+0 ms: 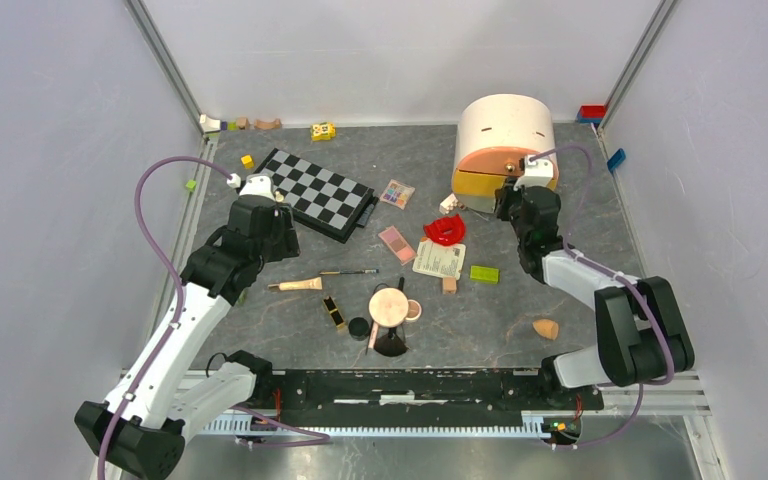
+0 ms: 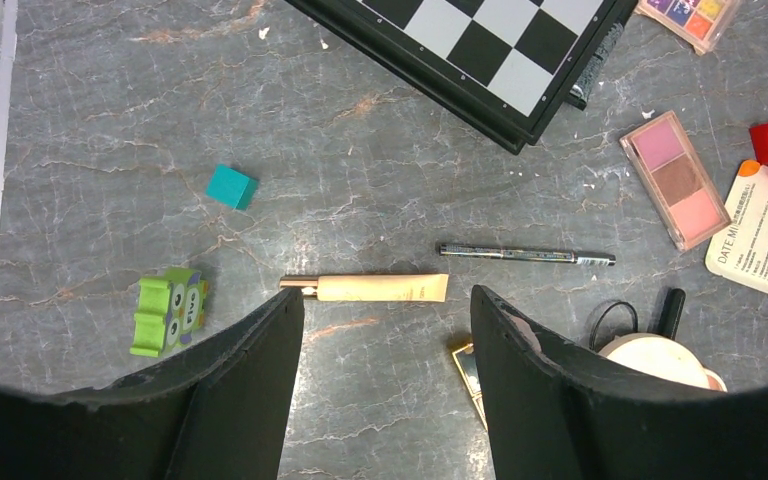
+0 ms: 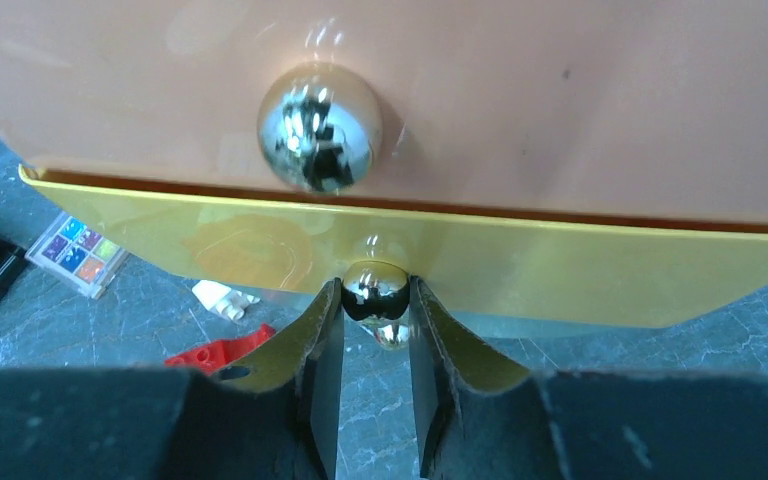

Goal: Organize the makeup
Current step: Open the drawer in the storage box.

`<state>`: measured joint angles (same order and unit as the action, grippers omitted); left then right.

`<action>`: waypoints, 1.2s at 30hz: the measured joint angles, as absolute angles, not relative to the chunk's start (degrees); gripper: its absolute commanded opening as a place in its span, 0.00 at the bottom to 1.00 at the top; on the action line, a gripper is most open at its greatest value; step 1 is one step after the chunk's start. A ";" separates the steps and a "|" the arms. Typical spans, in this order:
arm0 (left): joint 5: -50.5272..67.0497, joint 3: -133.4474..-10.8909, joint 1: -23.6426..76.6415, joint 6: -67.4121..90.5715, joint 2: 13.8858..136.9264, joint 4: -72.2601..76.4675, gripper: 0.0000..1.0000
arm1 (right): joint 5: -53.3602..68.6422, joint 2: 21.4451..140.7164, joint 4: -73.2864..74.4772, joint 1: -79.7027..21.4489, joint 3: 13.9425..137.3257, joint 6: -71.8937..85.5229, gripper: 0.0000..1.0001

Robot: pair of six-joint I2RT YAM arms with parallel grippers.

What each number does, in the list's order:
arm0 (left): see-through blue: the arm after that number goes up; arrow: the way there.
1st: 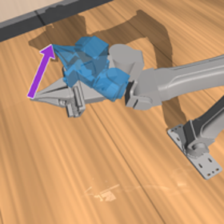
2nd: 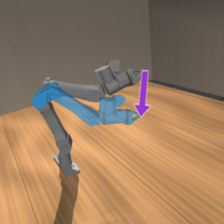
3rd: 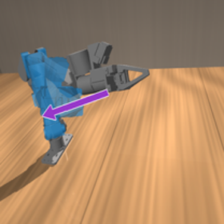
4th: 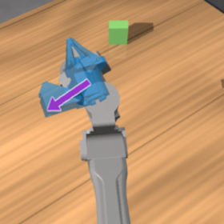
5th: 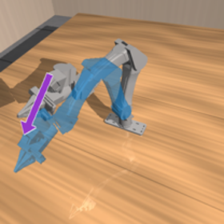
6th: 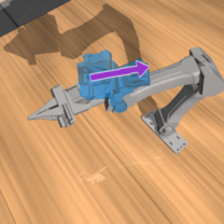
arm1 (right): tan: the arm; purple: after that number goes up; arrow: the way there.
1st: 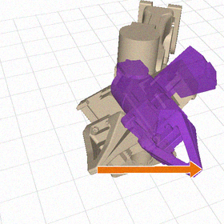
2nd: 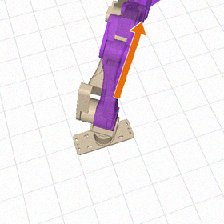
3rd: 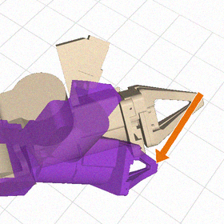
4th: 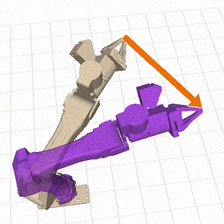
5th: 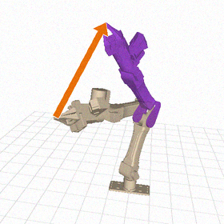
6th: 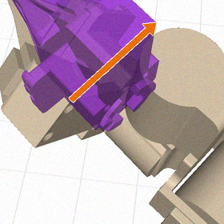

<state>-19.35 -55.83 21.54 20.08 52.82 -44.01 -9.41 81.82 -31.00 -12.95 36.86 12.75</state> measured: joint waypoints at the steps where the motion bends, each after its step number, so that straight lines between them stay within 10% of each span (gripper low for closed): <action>1: -19.31 -55.83 21.47 20.08 52.82 -43.99 0.68 | -9.15 81.38 -31.24 -12.88 36.32 12.75 0.12; 36: -17.85 -55.59 20.97 20.05 52.82 -43.88 0.68 | -9.98 54.70 -30.94 -20.05 14.06 18.72 0.13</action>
<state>-17.85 -55.59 20.97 20.05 52.82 -43.88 -9.98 54.70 -30.94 -20.05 14.06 18.72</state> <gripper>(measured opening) 0.686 0.311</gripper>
